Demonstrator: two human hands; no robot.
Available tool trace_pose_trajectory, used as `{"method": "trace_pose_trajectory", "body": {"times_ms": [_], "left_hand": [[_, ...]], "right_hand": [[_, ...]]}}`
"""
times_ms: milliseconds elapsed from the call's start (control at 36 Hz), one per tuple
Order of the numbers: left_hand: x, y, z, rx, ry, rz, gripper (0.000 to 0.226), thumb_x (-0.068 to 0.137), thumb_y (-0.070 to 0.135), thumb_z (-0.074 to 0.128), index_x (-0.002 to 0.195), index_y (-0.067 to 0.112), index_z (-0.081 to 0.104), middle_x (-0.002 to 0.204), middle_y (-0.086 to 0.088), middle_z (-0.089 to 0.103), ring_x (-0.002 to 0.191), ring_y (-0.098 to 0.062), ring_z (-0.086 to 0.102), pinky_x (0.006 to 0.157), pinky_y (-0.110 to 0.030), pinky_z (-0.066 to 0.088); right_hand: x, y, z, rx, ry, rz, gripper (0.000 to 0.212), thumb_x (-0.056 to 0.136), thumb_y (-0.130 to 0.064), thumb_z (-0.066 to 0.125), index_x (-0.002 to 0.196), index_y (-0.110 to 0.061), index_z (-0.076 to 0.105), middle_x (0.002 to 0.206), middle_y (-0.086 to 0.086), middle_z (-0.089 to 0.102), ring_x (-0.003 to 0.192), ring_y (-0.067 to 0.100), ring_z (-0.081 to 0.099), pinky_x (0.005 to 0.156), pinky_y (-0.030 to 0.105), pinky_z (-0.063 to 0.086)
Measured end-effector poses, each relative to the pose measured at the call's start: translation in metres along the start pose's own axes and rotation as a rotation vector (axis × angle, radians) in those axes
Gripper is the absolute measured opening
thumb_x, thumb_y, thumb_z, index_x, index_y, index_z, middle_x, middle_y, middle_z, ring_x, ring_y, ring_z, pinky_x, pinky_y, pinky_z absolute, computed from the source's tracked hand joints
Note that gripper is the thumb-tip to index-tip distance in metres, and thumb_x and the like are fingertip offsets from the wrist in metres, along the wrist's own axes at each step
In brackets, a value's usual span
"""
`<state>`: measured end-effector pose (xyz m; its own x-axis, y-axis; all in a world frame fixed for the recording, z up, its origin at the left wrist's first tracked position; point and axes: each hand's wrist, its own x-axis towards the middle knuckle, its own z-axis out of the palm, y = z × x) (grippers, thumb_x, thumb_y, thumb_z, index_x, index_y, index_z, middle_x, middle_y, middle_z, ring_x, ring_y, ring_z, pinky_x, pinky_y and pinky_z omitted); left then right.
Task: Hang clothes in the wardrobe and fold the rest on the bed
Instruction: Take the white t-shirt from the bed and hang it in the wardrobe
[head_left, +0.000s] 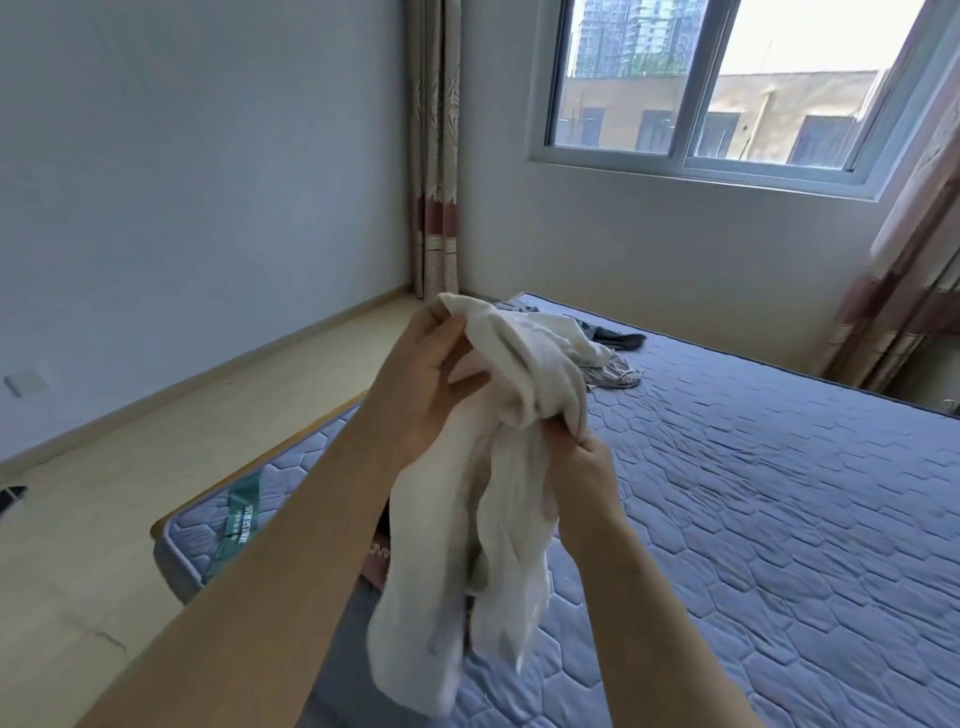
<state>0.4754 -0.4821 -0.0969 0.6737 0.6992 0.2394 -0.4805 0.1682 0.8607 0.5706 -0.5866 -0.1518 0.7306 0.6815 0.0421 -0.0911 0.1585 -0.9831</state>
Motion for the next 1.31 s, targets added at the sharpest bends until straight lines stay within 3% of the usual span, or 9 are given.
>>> {"method": "trace_pose_trajectory", "body": {"times_ms": [167,361,667,778,889,1000,1056,1222,1306], "left_hand": [[-0.018,-0.053,-0.025,0.562,-0.216,-0.247,0.066,0.077,0.018,0.068,0.132,0.035,0.034,0.123,0.014,0.051,0.103,0.006,0.054,0.082,-0.014,0.045],[-0.027,-0.072,-0.016,0.679,-0.146,-0.537,0.012,0.091,0.014,0.054,0.095,0.019,0.064,0.088,-0.002,0.068,0.079,-0.018,0.066,0.074,-0.036,0.057],[0.004,-0.044,0.024,-0.389,0.261,-0.551,0.045,0.101,0.022,0.032,0.072,0.001,0.059,0.055,-0.005,0.055,0.042,-0.012,0.050,0.043,-0.018,0.044],[0.003,-0.026,0.010,0.453,0.472,-0.178,0.021,0.095,0.010,0.048,0.104,0.000,0.064,0.087,-0.006,0.057,0.078,-0.014,0.046,0.057,-0.007,0.030],[0.006,-0.020,-0.003,0.479,0.507,-0.114,0.015,0.090,0.008,0.052,0.092,0.000,0.064,0.083,-0.005,0.055,0.080,-0.016,0.045,0.056,-0.011,0.029],[0.008,-0.014,-0.001,-0.150,0.389,-0.135,0.028,0.097,0.000,0.040,0.113,-0.017,0.055,0.074,-0.011,0.067,0.071,-0.006,0.059,0.085,-0.005,0.034],[0.009,-0.019,-0.005,-0.377,0.315,-0.230,0.026,0.099,0.009,0.037,0.095,0.000,0.062,0.067,-0.007,0.065,0.067,-0.011,0.061,0.063,-0.021,0.055],[-0.023,-0.038,-0.015,0.176,-0.365,-0.453,0.052,0.073,0.029,0.078,0.118,0.026,0.053,0.103,0.006,0.067,0.091,-0.008,0.065,0.072,-0.022,0.053],[-0.027,-0.050,-0.021,0.287,-0.338,-0.450,0.059,0.069,0.018,0.081,0.119,0.030,0.053,0.106,0.004,0.068,0.097,-0.009,0.065,0.077,-0.026,0.054]], "right_hand": [[0.009,-0.028,0.001,0.244,0.017,0.018,0.026,0.096,-0.014,0.047,0.074,-0.015,0.059,0.064,-0.002,0.061,0.062,0.013,0.057,0.054,0.021,0.046],[0.018,-0.040,-0.007,0.448,0.001,-0.006,0.020,0.098,-0.023,0.046,0.108,-0.010,0.057,0.098,0.010,0.059,0.091,0.022,0.057,0.076,0.034,0.049],[0.000,0.007,-0.027,-0.092,-0.067,-0.147,0.029,0.075,-0.029,0.071,0.099,-0.032,0.055,0.103,-0.002,0.059,0.095,0.011,0.056,0.083,0.018,0.046],[-0.009,0.009,-0.032,-0.168,-0.295,-0.057,0.035,0.068,-0.040,0.059,0.101,-0.030,0.059,0.100,-0.010,0.063,0.084,-0.005,0.060,0.067,0.007,0.046],[-0.011,0.010,-0.032,-0.339,-0.418,0.052,0.029,0.065,-0.033,0.064,0.089,-0.017,0.063,0.071,-0.011,0.060,0.059,-0.002,0.057,0.054,0.012,0.042],[-0.005,0.008,-0.029,-0.268,-0.257,0.061,0.021,0.087,-0.016,0.064,0.069,-0.006,0.059,0.061,0.000,0.054,0.061,0.018,0.047,0.053,0.024,0.039],[-0.001,-0.003,-0.029,0.050,-0.233,0.156,0.018,0.090,-0.011,0.057,0.074,-0.009,0.063,0.063,0.003,0.062,0.059,0.020,0.057,0.052,0.024,0.048],[0.009,-0.024,-0.019,0.418,-0.283,0.261,0.025,0.069,-0.029,0.061,0.085,-0.009,0.061,0.065,0.006,0.059,0.054,0.015,0.058,0.054,0.026,0.046],[0.009,-0.018,-0.014,0.393,-0.269,0.283,0.017,0.082,-0.024,0.060,0.087,-0.008,0.060,0.071,0.008,0.057,0.059,0.017,0.056,0.056,0.027,0.045]]}}
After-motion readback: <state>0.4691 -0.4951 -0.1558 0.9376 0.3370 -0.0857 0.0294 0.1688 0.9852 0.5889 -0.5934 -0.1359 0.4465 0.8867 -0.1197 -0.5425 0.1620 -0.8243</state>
